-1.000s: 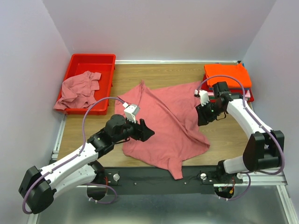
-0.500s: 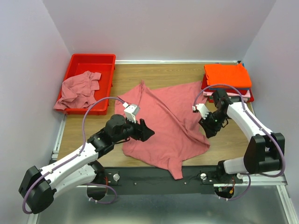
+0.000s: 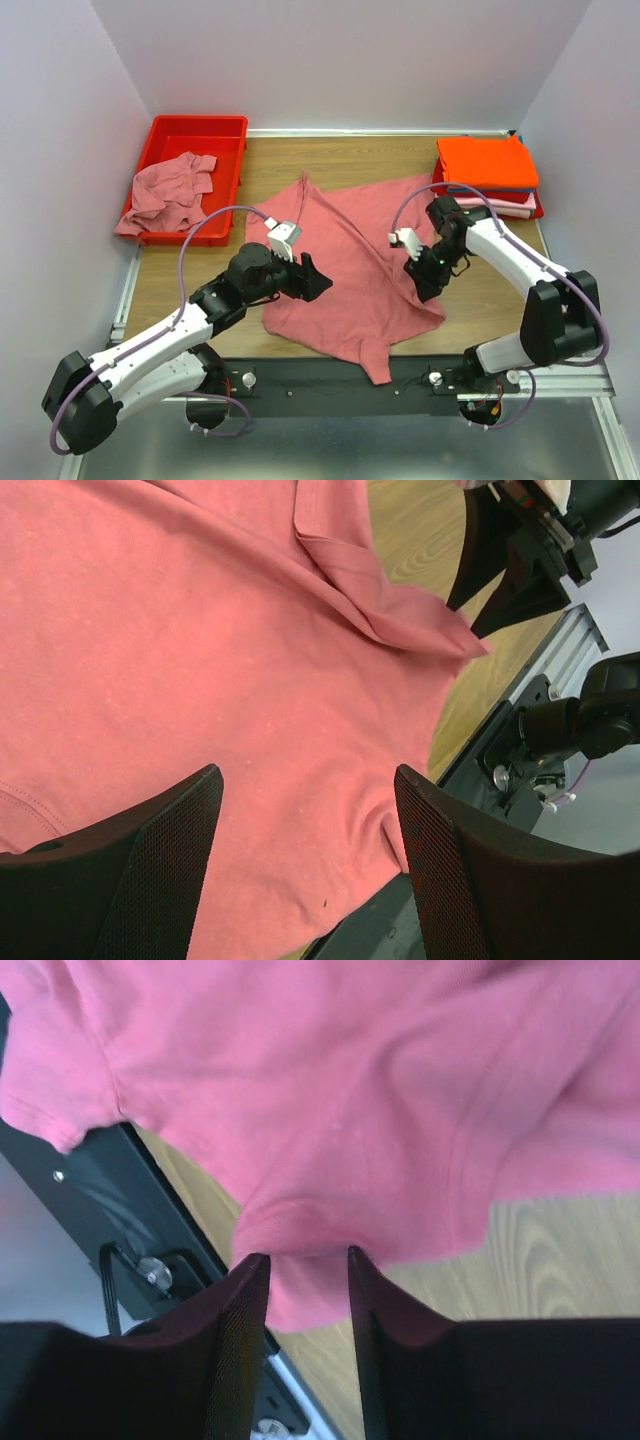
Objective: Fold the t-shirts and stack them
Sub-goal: Flatten the tshirt out
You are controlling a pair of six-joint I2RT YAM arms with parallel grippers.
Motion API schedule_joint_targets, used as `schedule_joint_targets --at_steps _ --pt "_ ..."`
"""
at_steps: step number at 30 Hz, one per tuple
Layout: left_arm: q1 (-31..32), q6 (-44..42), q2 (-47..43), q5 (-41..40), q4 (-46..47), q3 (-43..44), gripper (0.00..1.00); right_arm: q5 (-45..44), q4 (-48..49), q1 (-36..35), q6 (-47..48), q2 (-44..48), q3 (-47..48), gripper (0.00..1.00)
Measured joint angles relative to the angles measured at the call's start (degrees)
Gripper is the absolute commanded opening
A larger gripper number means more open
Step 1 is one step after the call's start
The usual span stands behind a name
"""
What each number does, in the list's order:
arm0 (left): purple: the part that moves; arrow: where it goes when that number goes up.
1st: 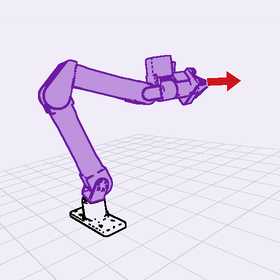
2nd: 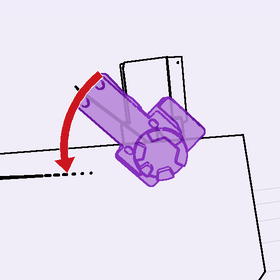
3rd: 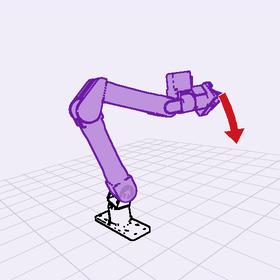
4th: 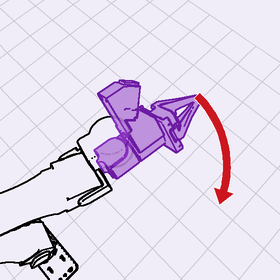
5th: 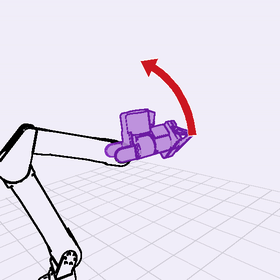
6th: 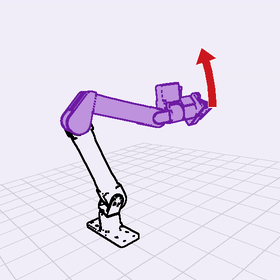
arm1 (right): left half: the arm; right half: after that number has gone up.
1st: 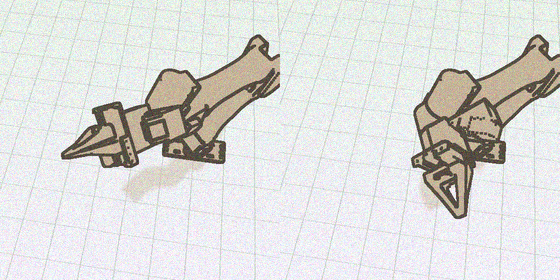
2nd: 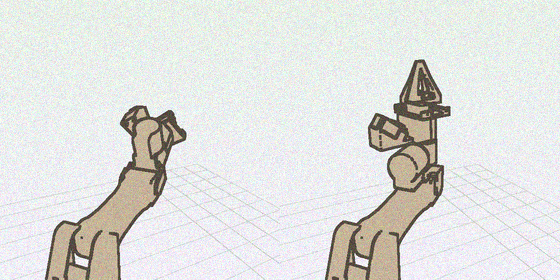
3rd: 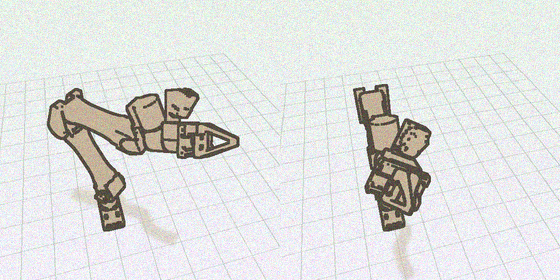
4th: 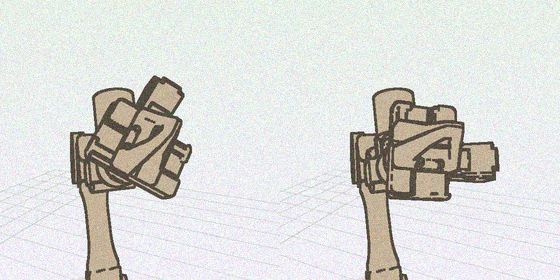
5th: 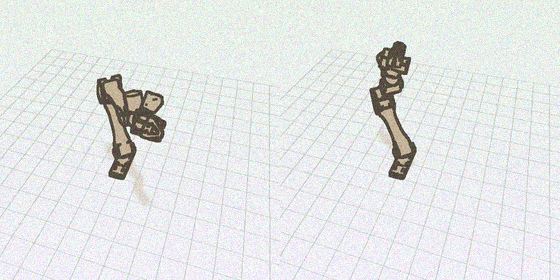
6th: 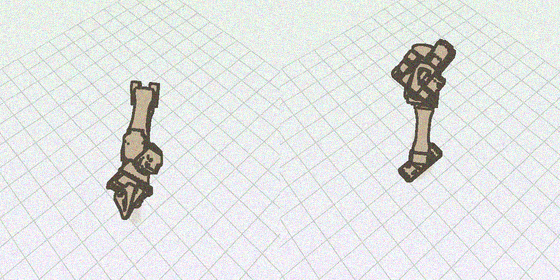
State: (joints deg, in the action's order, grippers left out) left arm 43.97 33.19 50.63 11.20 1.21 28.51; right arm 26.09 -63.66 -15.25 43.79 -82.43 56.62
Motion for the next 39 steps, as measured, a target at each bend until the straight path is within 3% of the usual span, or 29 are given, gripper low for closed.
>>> schedule_joint_targets --at_steps 3,9,17,20,22,24,31,34,39 --pt "0.0 0.0 0.0 0.0 0.0 0.0 0.77 0.8 1.5 -3.0 -2.4 -1.0 0.9 0.19" --pt "0.0 0.0 -0.4 0.0 0.0 0.0 0.77 1.9 3.9 -8.7 -5.2 -4.7 4.0 0.07" --pt "0.0 0.1 -0.4 0.0 0.0 0.0 0.77 3.1 4.5 -20.6 -5.9 -11.0 9.2 0.05" --pt "0.0 0.1 -0.3 0.0 0.0 0.0 0.77 3.1 3.7 -22.8 -6.1 -12.9 12.9 0.13" --pt "0.0 0.1 -0.3 0.0 -0.1 0.0 0.77 2.8 3.6 -23.4 -6.6 -13.5 15.3 0.3" --pt "0.0 0.1 -0.4 -0.1 -0.4 0.0 0.77 1.1 3.7 -22.6 -7.4 -12.9 16.7 0.36" --pt "0.0 0.0 -1.5 -0.6 -0.7 0.0 0.77 -5.4 4.5 -6.9 -7.7 0.8 8.9 0.68" --pt "0.0 0.0 -1.4 -0.6 -0.8 0.0 0.77 -7.8 3.7 -6.2 -5.4 8.7 3.3 0.75" --pt "0.0 -0.3 -1.2 -0.6 -0.8 0.1 0.77 -9.8 3.3 -6.5 -1.2 12.9 -3.9 0.7"
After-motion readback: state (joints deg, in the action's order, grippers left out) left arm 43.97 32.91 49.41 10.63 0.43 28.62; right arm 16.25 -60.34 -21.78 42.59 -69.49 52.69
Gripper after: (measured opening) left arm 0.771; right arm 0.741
